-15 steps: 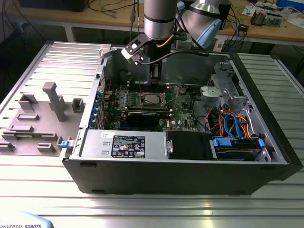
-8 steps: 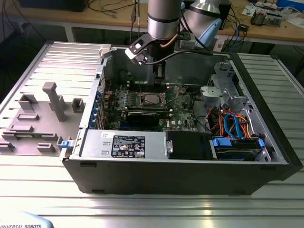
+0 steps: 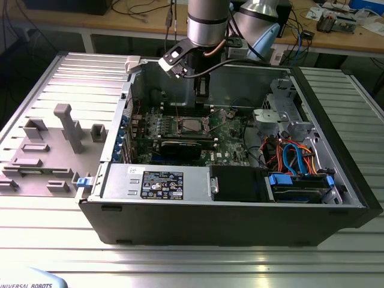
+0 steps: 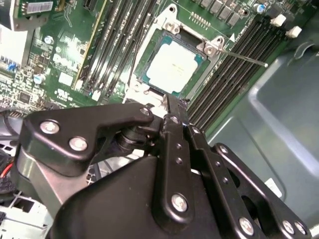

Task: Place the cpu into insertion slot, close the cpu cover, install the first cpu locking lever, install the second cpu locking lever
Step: 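Close the cpu cover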

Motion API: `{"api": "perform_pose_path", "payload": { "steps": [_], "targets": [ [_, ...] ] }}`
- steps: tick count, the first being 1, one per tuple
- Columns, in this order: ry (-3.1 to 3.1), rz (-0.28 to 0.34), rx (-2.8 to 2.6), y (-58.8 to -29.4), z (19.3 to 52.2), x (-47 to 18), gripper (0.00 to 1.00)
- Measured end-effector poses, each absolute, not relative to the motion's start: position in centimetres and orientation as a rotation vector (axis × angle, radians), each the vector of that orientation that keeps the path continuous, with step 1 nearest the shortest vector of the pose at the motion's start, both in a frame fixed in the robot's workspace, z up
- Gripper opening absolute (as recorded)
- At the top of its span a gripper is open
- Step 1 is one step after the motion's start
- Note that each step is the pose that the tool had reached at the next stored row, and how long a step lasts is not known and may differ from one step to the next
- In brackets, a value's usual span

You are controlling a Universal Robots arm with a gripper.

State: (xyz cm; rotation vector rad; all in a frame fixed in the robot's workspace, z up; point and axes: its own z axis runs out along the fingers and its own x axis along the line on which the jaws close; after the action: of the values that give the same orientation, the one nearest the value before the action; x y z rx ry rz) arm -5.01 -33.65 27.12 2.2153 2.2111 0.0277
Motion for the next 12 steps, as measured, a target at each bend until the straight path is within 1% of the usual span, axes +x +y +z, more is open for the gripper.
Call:
{"api": "perform_pose_path", "payload": {
  "steps": [12],
  "targets": [
    [2.21,0.025,2.214,-33.65,27.21,-4.87,0.11]
  ]
}}
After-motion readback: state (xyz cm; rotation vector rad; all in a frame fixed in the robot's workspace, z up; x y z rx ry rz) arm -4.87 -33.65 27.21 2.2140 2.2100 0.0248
